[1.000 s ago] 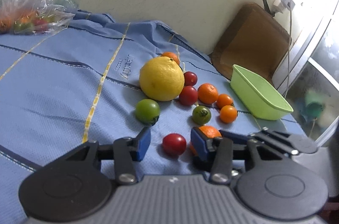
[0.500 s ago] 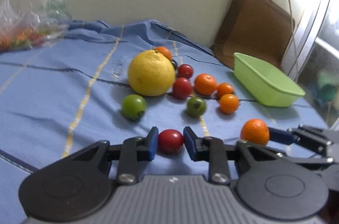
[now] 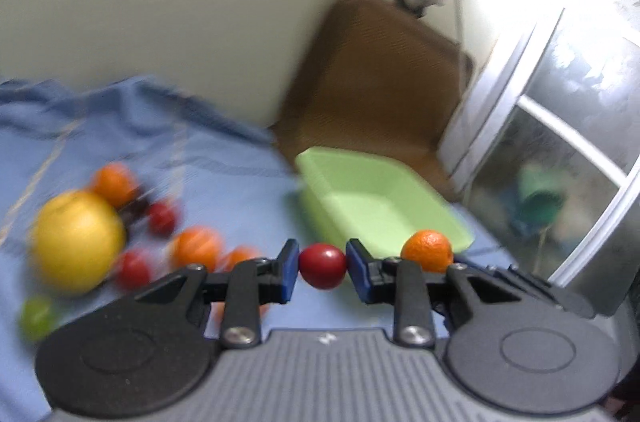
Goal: Organize fruits
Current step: 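Carry both fruits over the green basket and open both tools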
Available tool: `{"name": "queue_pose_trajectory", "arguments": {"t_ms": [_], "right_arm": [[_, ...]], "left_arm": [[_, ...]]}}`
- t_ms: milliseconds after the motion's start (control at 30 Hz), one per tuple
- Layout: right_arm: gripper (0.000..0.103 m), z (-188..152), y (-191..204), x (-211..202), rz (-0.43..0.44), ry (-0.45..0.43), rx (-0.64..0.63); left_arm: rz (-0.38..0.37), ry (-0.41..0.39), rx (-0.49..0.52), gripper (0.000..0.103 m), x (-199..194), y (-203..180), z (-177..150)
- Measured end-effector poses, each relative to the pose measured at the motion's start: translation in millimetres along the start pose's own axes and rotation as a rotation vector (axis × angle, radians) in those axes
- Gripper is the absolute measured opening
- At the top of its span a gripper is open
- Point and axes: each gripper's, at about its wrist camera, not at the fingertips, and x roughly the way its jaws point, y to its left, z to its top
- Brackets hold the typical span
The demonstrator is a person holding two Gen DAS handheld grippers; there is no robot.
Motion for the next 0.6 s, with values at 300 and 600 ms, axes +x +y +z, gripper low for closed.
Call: {"name": "queue_pose_trajectory", "arguments": {"t_ms": [300, 600], "right_arm": [[0.044, 11.3, -77.1, 23.6, -0.161, 0.016, 0.089], [0.045, 2.7, -90.4, 42.7, -0.177, 0.038, 0.054]], "left_arm": [[-0.073, 0.043, 0.038, 0.027, 82.8, -44.0, 30.9], [0.001, 0.112, 0.065, 0.027, 123.9, -44.4, 13.1]]}}
